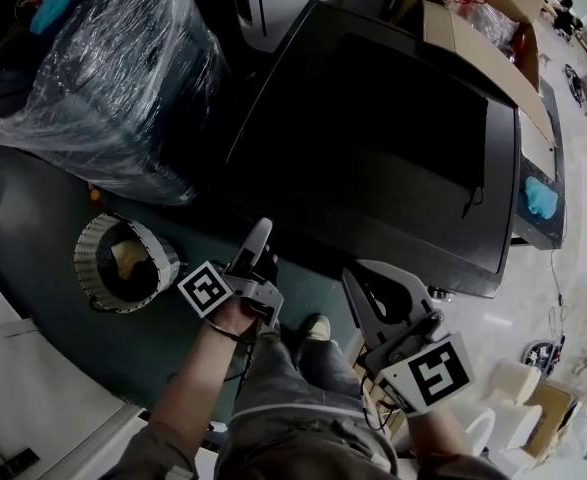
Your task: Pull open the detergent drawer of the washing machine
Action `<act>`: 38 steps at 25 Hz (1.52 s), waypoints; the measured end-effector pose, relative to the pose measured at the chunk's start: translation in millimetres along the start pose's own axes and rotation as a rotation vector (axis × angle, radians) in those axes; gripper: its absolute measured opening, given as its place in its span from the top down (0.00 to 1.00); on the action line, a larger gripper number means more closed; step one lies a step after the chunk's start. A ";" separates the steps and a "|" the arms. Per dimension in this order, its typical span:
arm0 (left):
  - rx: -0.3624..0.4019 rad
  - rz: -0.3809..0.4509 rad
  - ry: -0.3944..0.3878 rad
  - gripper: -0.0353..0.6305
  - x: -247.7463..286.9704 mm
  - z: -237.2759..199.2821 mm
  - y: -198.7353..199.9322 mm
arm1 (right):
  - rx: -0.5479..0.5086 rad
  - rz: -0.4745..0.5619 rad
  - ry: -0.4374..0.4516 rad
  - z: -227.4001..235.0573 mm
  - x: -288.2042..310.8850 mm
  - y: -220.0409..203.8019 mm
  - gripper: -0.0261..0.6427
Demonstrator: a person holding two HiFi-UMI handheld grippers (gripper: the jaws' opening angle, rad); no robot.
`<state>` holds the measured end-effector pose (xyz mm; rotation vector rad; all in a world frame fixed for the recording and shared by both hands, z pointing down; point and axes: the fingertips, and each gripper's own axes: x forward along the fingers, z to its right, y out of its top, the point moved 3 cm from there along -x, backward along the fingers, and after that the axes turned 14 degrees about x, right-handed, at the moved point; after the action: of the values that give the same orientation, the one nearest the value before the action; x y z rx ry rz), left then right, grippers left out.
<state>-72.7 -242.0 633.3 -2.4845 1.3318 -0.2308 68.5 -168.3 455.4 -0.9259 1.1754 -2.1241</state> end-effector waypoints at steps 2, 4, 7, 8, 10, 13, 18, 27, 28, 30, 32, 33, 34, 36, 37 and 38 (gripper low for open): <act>-0.002 0.004 0.011 0.30 -0.7 0.0 0.5 | -0.012 -0.005 -0.001 2.5 -2.7 -0.6 0.92; -0.009 0.007 0.021 0.30 -1.6 1.0 0.4 | -0.017 -0.011 -0.001 3.7 -4.9 -1.0 0.92; -0.018 0.012 0.030 0.30 -5.6 2.3 -1.4 | 0.015 0.014 -0.004 0.8 -4.6 5.0 0.92; -0.019 0.012 0.032 0.30 -8.3 2.6 -2.2 | 0.017 0.016 -0.003 -0.1 -5.0 5.6 0.92; -0.019 0.006 0.033 0.30 -15.2 3.4 -3.6 | 0.006 -0.002 0.001 -1.4 -6.8 3.1 0.92; -0.020 -0.008 0.035 0.31 -29.0 5.0 -5.9 | -0.018 -0.046 0.006 -4.2 -9.7 -2.4 0.92; -0.025 -0.015 0.038 0.31 -56.9 6.3 -10.0 | -0.006 -0.040 0.019 -16.5 -9.3 2.8 0.92; -0.045 -0.019 0.052 0.31 -96.4 8.8 -18.8 | -0.026 -0.081 0.035 -33.9 -11.5 -2.9 0.92; -0.048 -0.019 0.053 0.31 -100.7 9.5 -19.8 | -0.027 -0.090 0.035 -36.1 -12.1 -3.6 0.92; -0.047 -0.017 0.055 0.31 -109.9 9.7 -21.3 | -0.017 -0.083 0.038 -41.8 -11.2 -1.3 0.92; -0.044 -0.018 0.058 0.31 -118.8 9.4 -22.8 | -0.006 -0.068 0.042 -47.4 -9.5 1.4 0.92; -0.043 -0.019 0.058 0.31 -122.7 9.5 -23.3 | -0.006 -0.071 0.043 -49.0 -9.4 0.9 0.92; -0.041 -0.021 0.058 0.31 -126.0 9.9 -23.5 | -0.006 -0.074 0.043 -50.5 -9.4 0.4 0.92; -0.037 -0.021 0.055 0.31 -131.8 10.1 -24.2 | -0.013 -0.088 0.042 -52.1 -10.1 -1.9 0.92; -0.037 -0.019 0.055 0.31 -134.6 9.8 -24.8 | -0.012 -0.089 0.041 -53.1 -10.2 -1.9 0.92; -0.039 -0.015 0.057 0.31 -137.1 9.5 -25.7 | -0.007 -0.084 0.039 -54.4 -10.0 -0.7 0.92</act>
<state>-126.0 -112.8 634.0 -2.5391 1.3528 -0.2834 32.5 -133.4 432.0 -0.9561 1.1837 -2.2150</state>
